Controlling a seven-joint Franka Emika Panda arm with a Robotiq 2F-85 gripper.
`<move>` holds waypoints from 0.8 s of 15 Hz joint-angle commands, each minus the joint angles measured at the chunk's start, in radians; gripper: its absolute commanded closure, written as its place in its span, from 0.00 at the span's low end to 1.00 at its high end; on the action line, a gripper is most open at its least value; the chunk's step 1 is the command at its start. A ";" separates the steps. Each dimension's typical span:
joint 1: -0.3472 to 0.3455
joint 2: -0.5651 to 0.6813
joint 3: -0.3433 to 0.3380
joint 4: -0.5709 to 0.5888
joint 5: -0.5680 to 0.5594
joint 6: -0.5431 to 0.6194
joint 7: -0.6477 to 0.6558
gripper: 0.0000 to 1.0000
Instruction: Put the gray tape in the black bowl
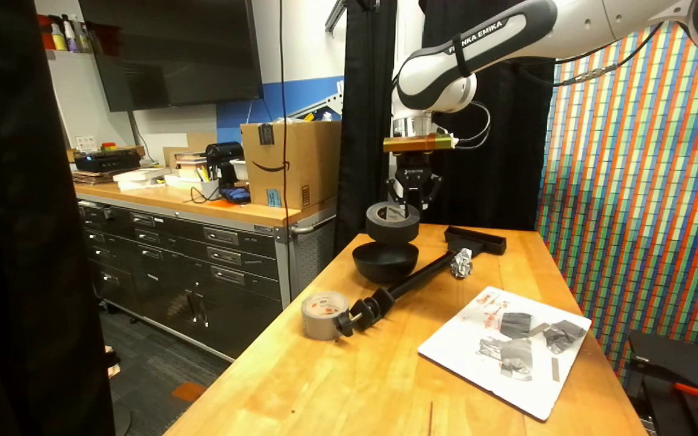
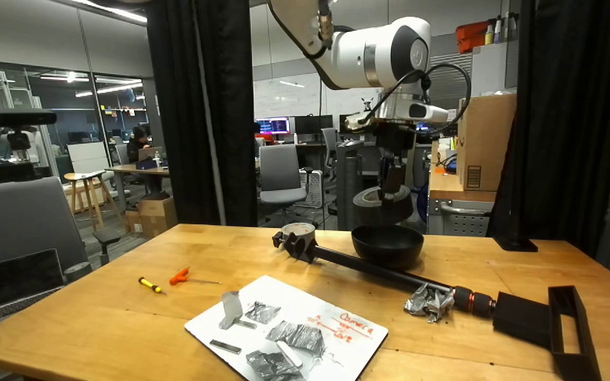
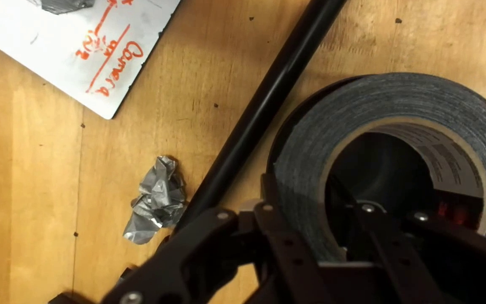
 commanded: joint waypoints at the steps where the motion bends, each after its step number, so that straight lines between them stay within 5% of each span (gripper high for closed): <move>1: 0.001 0.055 -0.005 0.084 0.025 -0.018 0.006 0.84; 12: 0.002 0.134 -0.001 0.112 0.049 -0.020 0.004 0.84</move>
